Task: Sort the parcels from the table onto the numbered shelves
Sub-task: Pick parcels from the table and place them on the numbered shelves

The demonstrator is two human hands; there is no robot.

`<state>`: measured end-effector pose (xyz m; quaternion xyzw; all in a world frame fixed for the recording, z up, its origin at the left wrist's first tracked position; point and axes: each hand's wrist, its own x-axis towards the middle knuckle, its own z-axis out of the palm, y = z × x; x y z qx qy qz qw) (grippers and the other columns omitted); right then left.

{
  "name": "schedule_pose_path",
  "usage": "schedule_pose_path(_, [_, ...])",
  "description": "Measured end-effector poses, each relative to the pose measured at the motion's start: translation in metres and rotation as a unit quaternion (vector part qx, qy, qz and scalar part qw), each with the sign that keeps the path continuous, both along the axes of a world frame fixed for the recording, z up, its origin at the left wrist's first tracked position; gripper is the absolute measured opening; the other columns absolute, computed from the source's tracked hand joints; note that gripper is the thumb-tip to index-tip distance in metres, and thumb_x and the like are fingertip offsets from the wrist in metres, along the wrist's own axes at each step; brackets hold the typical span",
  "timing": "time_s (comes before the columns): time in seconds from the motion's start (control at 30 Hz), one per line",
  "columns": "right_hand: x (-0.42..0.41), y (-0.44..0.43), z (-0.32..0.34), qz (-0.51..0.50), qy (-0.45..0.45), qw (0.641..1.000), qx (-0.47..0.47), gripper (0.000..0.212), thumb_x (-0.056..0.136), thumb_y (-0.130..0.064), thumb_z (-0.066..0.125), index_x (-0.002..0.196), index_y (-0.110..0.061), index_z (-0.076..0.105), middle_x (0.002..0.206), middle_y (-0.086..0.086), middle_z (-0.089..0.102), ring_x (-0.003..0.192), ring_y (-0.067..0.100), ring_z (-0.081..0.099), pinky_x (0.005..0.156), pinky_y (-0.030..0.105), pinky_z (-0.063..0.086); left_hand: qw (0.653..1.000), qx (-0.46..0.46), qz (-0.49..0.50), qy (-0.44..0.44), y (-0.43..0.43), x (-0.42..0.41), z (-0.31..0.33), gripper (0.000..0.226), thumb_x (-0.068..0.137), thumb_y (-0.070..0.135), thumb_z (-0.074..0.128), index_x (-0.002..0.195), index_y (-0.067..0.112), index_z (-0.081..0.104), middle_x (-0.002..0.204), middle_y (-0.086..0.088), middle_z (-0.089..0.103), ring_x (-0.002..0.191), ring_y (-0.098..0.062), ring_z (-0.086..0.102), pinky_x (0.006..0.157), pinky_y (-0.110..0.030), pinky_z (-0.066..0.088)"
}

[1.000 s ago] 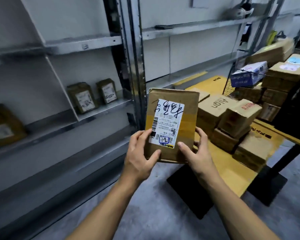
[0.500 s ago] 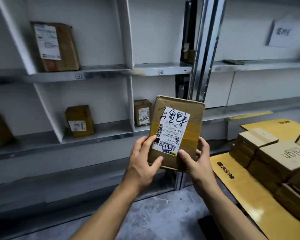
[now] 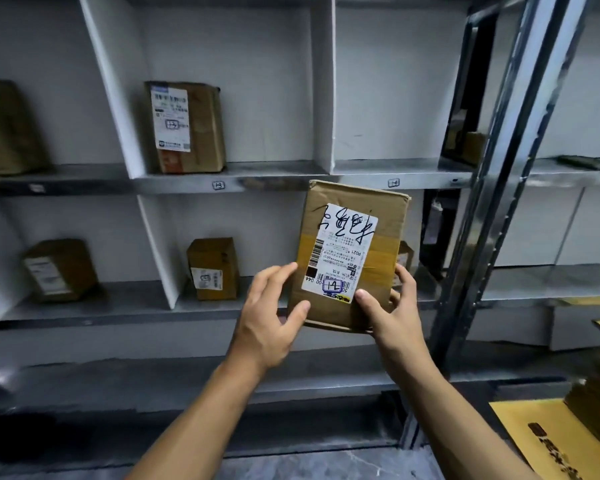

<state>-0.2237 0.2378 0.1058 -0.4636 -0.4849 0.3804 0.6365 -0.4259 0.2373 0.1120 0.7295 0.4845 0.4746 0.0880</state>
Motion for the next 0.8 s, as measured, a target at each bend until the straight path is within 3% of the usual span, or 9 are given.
schedule_pose_path(0.07, [-0.01,0.021,0.002,0.023,0.001,1.0,0.001,0.067,0.09,-0.02,0.073,0.139,-0.044,0.035,0.122,-0.011,0.058,0.11,0.009,0.061,0.098,0.046,0.054,0.999,0.001,0.036,0.009,0.009,-0.017,0.0,0.049,0.091,0.029,0.065,0.137,0.025,0.048,0.133,0.009,0.046,0.12,-0.001,0.042,0.09,-0.001,0.031])
schedule_pose_path(0.17, [-0.029,0.049,0.0,0.068,-0.008,0.998,0.008,0.066,0.09,-0.02,0.072,0.137,-0.045,0.034,0.122,-0.017,0.055,0.112,0.005,0.058,0.098,0.04,0.054,0.993,-0.001,0.104,0.063,0.02,-0.048,-0.003,0.044,0.091,0.039,0.058,0.133,0.025,0.052,0.13,0.009,0.048,0.12,-0.008,0.044,0.095,-0.023,0.039])
schedule_pose_path(0.3, [-0.068,0.077,-0.009,0.139,-0.045,0.989,0.026,0.066,0.091,-0.02,0.071,0.135,-0.05,0.033,0.129,-0.01,0.056,0.111,-0.001,0.059,0.092,0.028,0.055,0.96,-0.04,0.219,0.173,0.021,-0.098,-0.011,0.048,0.09,0.044,0.054,0.133,0.021,0.053,0.13,0.003,0.051,0.12,-0.017,0.046,0.098,-0.037,0.042])
schedule_pose_path(0.4, [-0.106,0.087,-0.018,0.183,-0.06,0.981,0.032,0.066,0.09,-0.018,0.072,0.129,-0.056,0.035,0.131,-0.008,0.056,0.117,0.004,0.057,0.099,0.035,0.053,0.924,-0.108,0.288,0.229,0.009,-0.138,-0.02,0.051,0.091,0.042,0.057,0.137,0.023,0.049,0.134,0.004,0.047,0.123,-0.019,0.043,0.1,-0.039,0.038])
schedule_pose_path(0.57, [-0.178,0.095,-0.031,0.257,-0.073,0.964,0.013,0.065,0.091,-0.024,0.071,0.136,-0.052,0.032,0.132,-0.014,0.053,0.119,0.003,0.055,0.102,0.037,0.051,0.885,-0.176,0.368,0.223,-0.02,-0.206,-0.033,0.053,0.091,0.043,0.056,0.14,0.026,0.045,0.137,0.004,0.046,0.125,-0.021,0.042,0.102,-0.039,0.037])
schedule_pose_path(0.8, [-0.291,0.102,-0.051,0.278,-0.062,0.959,-0.006,0.066,0.092,-0.024,0.07,0.142,-0.046,0.032,0.135,-0.014,0.054,0.125,0.007,0.053,0.104,0.045,0.051,0.864,-0.228,0.396,0.21,-0.05,-0.305,-0.052,0.053,0.095,0.046,0.047,0.144,0.03,0.038,0.141,0.008,0.039,0.127,-0.016,0.036,0.107,-0.035,0.032])
